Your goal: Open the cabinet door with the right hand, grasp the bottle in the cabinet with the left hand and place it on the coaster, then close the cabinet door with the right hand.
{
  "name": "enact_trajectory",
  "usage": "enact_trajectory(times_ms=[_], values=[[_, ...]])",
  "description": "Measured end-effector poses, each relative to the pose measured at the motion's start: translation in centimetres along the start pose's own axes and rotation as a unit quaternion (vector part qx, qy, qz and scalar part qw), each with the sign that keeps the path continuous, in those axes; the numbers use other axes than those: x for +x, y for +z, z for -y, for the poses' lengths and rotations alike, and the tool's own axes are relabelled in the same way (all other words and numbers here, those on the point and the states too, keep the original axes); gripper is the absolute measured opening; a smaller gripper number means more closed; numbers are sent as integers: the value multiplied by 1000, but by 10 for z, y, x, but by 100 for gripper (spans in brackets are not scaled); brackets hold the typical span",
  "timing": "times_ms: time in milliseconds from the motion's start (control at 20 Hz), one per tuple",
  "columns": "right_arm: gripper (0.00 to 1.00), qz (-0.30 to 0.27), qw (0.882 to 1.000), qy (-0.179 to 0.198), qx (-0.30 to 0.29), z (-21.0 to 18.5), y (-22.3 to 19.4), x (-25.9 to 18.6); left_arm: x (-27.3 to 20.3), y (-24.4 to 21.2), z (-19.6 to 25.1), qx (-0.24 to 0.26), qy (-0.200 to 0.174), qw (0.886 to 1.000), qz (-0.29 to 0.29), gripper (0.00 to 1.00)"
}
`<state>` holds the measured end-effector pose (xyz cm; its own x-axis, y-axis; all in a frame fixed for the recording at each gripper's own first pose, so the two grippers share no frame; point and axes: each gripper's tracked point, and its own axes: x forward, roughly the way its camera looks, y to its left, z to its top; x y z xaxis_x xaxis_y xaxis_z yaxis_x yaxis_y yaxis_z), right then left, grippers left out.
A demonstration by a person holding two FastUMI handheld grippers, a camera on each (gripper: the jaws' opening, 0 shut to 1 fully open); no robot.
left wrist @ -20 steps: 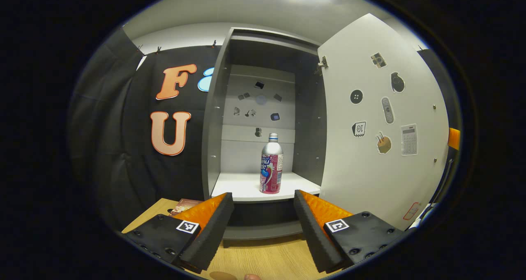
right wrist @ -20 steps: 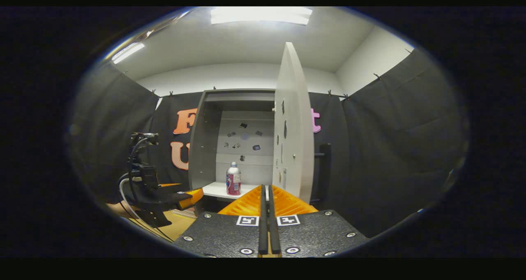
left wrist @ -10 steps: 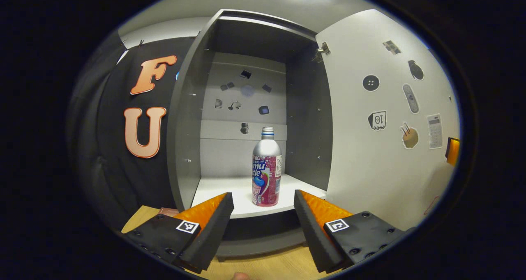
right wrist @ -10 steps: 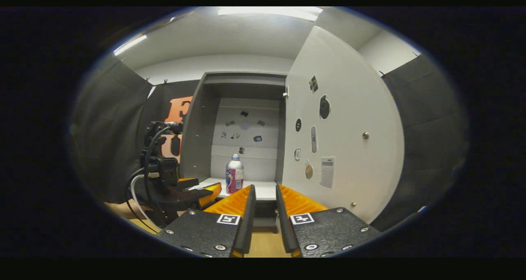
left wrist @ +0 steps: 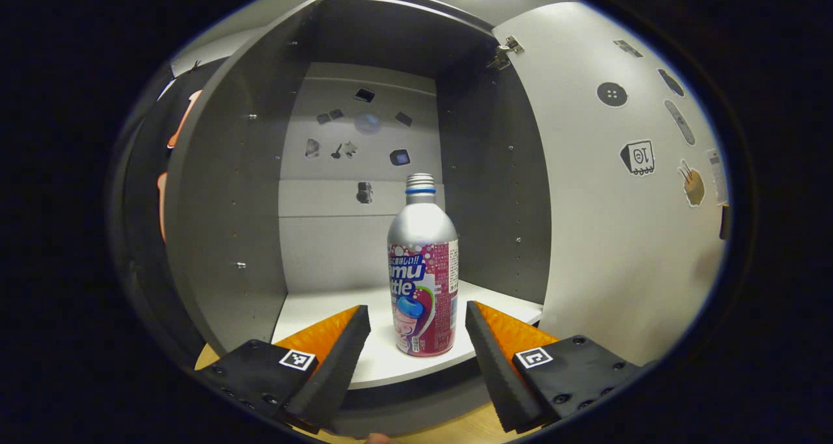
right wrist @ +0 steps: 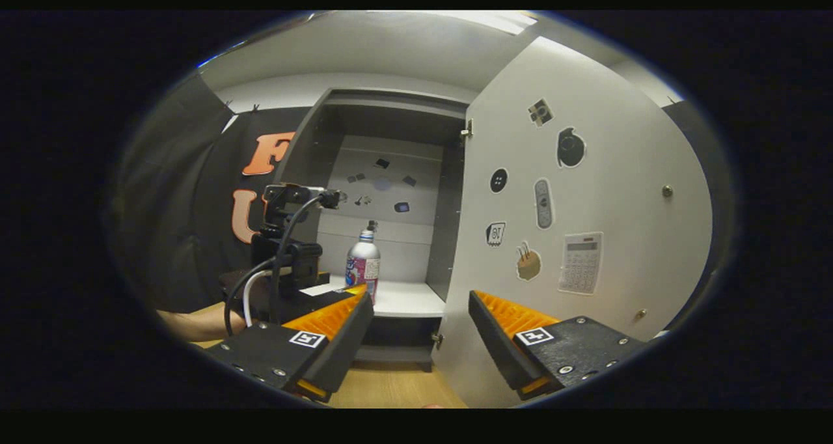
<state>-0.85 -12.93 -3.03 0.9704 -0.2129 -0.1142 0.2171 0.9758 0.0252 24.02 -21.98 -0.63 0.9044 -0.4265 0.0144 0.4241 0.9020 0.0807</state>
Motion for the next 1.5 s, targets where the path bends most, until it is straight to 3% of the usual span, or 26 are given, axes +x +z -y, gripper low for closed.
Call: enact_trajectory(times_ms=[550, 700, 800, 850, 1100, 1500], values=[[94, -64, 996, -45, 43, -8, -42, 18, 49, 9, 2, 9, -34, 999, 25, 96], [94, -71, 995, -59, 29, -1, -46, 15, 54, 8, 3, 8, -40, 999, 27, 96], [94, -69, 996, -56, 22, -1, -44, 9, 56, 9, 2, 8, -35, 999, 31, 96], [91, -65, 996, -54, 21, -1, -41, 8, 54, 11, 2, 7, -29, 999, 31, 88], [94, -43, 998, -40, 27, 7, -29, 2, 47, 14, 0, 2, -16, 999, 32, 83], [96, -17, 999, 4, 36, 15, -14, -40, -29, 36, -3, 10, 32, 997, 66, 82]])
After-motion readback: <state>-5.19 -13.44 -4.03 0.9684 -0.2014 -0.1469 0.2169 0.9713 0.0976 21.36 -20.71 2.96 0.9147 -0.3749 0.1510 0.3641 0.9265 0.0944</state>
